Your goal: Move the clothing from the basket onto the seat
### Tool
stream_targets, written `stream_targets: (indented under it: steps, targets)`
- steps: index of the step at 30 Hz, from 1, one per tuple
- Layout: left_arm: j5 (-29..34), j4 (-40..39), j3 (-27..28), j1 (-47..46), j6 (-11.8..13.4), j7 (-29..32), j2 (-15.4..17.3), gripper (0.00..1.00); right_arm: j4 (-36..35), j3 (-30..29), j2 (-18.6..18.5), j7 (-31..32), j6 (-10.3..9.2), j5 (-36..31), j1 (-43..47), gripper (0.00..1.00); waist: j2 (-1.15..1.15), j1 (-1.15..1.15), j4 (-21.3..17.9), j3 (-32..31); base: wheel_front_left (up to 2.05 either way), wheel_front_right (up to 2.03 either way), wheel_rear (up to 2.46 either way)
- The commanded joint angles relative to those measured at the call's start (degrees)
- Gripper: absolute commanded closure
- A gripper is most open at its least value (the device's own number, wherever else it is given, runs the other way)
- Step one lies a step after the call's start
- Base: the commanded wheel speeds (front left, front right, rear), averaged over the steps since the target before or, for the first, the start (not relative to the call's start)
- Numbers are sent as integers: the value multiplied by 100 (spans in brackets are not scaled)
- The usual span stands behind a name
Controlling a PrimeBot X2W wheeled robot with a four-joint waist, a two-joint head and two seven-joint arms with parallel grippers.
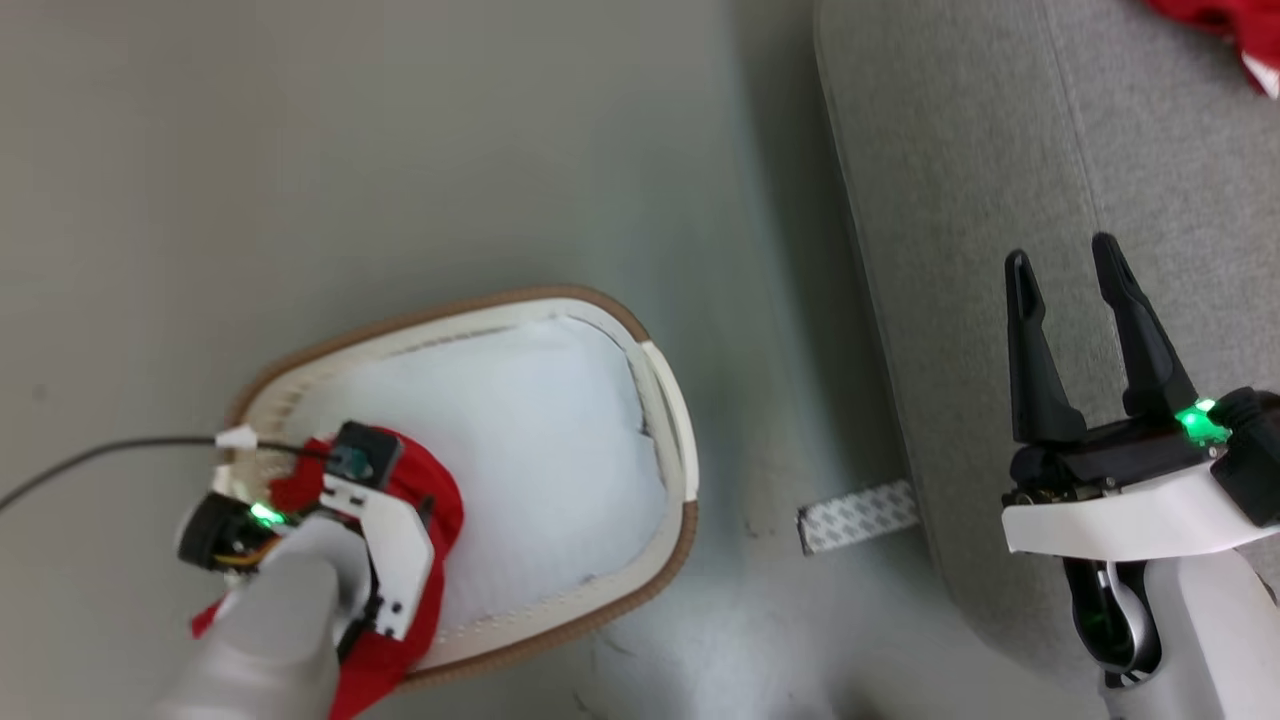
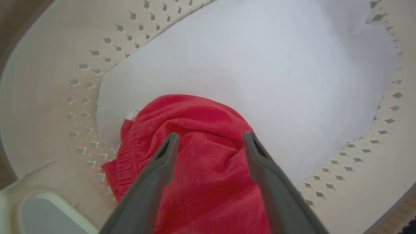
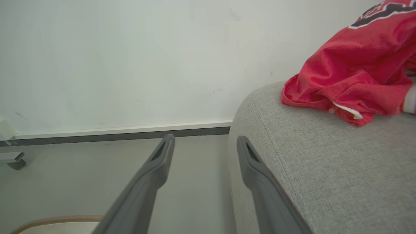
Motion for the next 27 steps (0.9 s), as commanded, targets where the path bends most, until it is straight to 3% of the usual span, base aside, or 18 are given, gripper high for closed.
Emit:
stream_targets:
  steps: [1,10,16,17,18,19,27]
  targets:
    - [119,47,-60,-139,73,125,88,0,-62,9,52,5,-13,26,-110,0,0,-2,-228,350,0,0,0]
    - [784,190,-804,-692,135,1118,330,0,-84,73,204,5,-13,93,-181,0,0,-2,-422,944,0,0,0]
    - [720,212,-876,-777,177,1328,356,0,-102,111,259,5,-13,123,-287,0,0,-2,-551,1120,0,0,0]
    - [703,214,-879,-758,180,1334,350,13,-101,113,270,5,-13,121,-280,0,0,-2,-561,1128,0,0,0]
    - [687,216,-889,-733,187,1353,343,50,-91,108,278,5,-13,121,-277,0,0,-2,-568,1132,0,0,0]
    - [673,219,-892,-705,190,1367,330,100,-75,101,287,5,-13,119,-277,0,0,-2,-570,1130,0,0,0]
    - [531,219,-875,-631,220,1163,169,100,27,80,313,5,-13,8,-315,0,0,-2,-414,816,0,0,0]
